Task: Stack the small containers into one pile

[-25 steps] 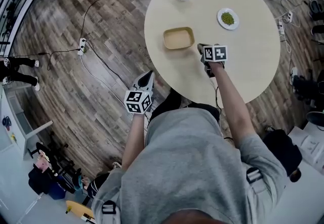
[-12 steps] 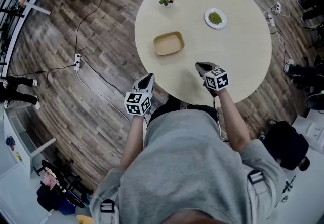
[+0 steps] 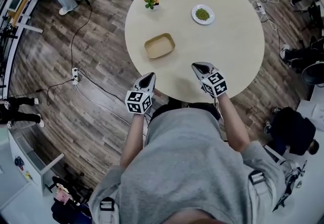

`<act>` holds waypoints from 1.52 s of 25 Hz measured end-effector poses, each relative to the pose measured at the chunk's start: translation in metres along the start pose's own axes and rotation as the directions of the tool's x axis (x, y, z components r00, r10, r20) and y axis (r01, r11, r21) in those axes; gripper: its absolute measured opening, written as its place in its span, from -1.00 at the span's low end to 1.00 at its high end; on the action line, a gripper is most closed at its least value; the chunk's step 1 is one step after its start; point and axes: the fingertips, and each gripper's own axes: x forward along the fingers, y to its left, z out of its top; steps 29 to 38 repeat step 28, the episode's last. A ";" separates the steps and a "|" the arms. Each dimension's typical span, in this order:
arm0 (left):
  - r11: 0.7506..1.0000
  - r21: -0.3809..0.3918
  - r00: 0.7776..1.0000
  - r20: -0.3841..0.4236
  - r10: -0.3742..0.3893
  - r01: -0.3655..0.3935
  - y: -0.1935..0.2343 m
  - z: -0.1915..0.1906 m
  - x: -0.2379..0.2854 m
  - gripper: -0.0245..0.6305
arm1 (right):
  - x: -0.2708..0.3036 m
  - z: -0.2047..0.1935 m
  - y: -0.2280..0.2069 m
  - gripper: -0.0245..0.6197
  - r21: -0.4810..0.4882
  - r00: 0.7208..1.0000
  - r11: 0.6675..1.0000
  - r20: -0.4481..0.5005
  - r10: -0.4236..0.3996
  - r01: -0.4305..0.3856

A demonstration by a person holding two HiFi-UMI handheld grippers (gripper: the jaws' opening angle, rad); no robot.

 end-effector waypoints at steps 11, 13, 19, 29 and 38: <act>0.997 0.007 0.996 -0.034 -0.078 0.079 -0.012 -0.002 0.025 -0.86 | -0.022 -0.018 -0.015 -0.91 0.053 0.997 0.996 -0.014 -0.077 0.077; 0.996 0.007 0.995 -0.044 -0.092 0.092 -0.013 -0.004 0.029 -0.86 | -0.024 -0.020 -0.018 -0.91 0.063 0.996 0.994 -0.015 -0.090 0.091; 0.993 0.018 0.992 -0.057 -0.116 0.117 -0.014 -0.002 0.038 -0.86 | -0.029 -0.022 -0.021 -0.91 0.066 0.993 0.991 -0.014 -0.115 0.116; 0.990 0.035 0.990 -0.057 -0.133 0.135 -0.019 0.002 0.045 -0.86 | -0.036 -0.025 -0.031 -0.91 0.087 0.991 0.987 -0.007 -0.134 0.134; 0.990 0.035 0.990 -0.057 -0.133 0.135 -0.019 0.002 0.045 -0.86 | -0.036 -0.025 -0.031 -0.91 0.087 0.991 0.987 -0.007 -0.134 0.134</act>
